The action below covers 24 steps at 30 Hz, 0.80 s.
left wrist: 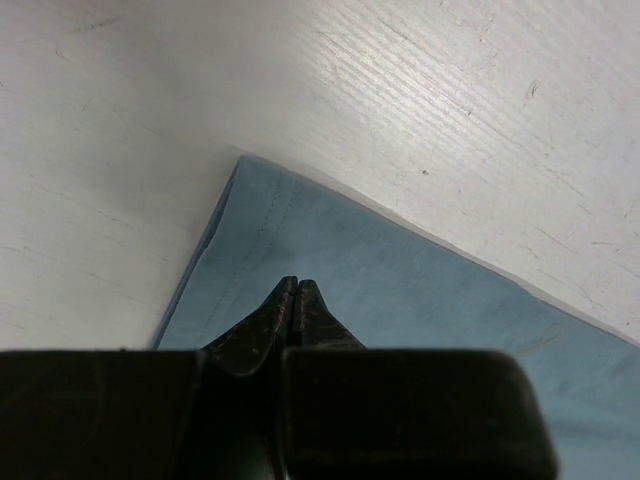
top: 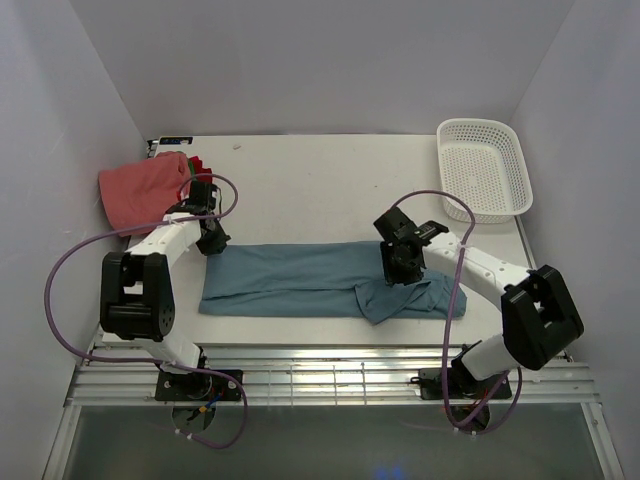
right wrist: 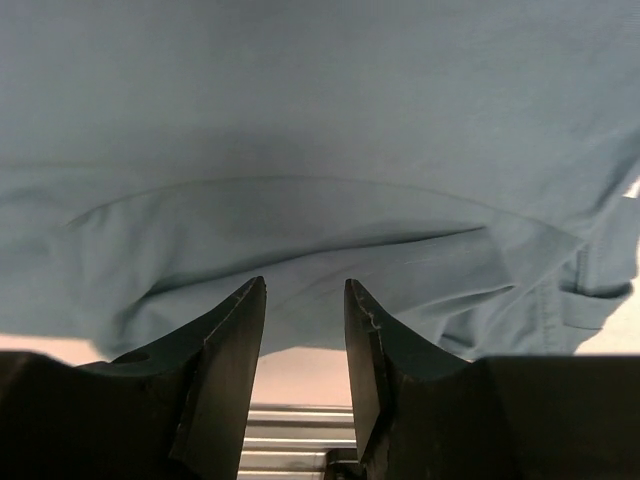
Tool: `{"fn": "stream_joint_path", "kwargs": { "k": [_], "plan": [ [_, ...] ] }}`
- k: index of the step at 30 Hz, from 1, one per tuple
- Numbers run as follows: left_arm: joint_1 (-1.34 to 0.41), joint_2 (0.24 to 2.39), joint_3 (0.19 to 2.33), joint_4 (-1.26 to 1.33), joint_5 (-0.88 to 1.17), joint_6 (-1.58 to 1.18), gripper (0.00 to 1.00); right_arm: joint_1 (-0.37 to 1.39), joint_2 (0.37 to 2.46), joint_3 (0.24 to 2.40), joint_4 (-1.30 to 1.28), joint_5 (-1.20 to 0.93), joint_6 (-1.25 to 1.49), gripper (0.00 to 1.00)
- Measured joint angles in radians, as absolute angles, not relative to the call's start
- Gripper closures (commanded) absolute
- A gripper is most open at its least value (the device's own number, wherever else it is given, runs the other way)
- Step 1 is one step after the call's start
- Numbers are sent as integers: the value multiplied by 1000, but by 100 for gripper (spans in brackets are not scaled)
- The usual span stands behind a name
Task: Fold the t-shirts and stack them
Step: Fold the tshirt
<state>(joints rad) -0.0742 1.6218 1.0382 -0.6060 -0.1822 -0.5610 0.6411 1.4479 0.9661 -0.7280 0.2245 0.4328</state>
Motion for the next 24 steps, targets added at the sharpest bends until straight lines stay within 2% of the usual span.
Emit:
{"fn": "stream_joint_path", "kwargs": {
  "k": [5, 14, 24],
  "plan": [
    [-74, 1600, 1038, -606, -179, -551, 84, 566, 1473, 958, -726, 286, 423, 56],
    [-74, 1598, 1038, -606, -164, -531, 84, 346, 1511, 964, -673, 331, 350, 56],
    [-74, 1623, 1039, -616, -240, -531, 82, 196, 1699, 1147, -615, 347, 241, 57]
  ]
}}
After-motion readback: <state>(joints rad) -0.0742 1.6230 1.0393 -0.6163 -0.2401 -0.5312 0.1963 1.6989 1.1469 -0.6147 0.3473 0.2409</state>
